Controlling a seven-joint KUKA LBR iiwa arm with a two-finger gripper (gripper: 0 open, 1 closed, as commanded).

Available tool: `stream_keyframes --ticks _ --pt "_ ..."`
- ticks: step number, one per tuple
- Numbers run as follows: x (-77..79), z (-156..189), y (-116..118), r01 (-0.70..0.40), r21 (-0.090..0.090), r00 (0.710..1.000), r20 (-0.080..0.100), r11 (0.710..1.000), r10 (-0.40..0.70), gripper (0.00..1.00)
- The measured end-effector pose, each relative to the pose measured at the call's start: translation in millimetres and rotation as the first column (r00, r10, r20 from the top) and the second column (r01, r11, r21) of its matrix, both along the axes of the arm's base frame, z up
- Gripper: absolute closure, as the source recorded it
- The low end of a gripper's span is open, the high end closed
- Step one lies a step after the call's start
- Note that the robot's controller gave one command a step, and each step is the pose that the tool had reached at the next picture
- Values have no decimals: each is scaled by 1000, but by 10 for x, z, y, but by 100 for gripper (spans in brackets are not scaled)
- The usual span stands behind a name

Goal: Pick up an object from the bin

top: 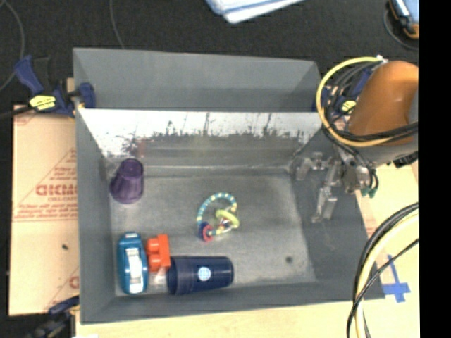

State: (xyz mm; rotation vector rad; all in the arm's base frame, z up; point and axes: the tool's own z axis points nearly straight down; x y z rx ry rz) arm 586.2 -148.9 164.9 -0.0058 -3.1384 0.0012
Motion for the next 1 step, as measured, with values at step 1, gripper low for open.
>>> stream_keyframes --ticks 1 --pt "15 51 7 -5 -2 1000 8 1000 5 0"
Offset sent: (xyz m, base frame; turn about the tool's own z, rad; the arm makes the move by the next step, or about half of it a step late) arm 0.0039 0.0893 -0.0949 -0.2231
